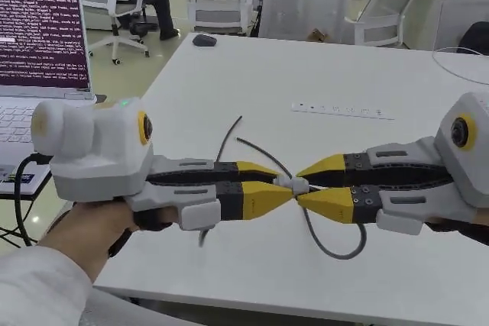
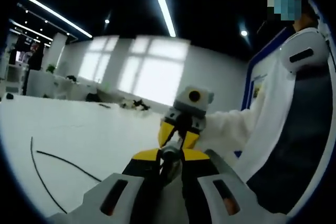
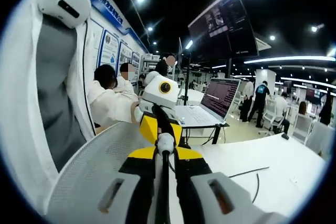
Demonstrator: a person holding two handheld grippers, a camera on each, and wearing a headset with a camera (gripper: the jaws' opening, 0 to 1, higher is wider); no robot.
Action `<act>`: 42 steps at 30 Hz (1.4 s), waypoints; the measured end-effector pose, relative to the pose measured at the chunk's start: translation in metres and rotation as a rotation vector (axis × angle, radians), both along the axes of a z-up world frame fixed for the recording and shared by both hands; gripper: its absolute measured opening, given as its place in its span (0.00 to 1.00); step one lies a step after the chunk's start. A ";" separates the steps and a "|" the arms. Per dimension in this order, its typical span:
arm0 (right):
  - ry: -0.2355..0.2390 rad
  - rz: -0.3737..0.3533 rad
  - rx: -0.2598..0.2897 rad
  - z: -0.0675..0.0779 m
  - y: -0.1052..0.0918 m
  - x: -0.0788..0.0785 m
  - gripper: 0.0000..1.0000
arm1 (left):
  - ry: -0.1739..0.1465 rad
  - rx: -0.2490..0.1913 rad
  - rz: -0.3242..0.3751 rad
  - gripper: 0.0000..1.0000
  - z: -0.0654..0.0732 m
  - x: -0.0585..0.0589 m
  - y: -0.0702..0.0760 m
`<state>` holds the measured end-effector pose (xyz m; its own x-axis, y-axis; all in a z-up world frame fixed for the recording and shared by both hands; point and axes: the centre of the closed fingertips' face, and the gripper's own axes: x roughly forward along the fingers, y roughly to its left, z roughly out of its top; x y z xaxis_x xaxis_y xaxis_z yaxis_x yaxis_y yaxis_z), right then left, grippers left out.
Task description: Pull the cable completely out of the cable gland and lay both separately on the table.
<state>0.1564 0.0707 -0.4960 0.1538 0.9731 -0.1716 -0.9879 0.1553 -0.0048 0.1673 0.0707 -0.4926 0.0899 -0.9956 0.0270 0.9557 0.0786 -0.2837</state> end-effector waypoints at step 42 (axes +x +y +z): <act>-0.015 -0.011 0.088 0.021 0.006 -0.005 0.04 | -0.163 -0.095 0.012 0.19 0.018 -0.001 0.002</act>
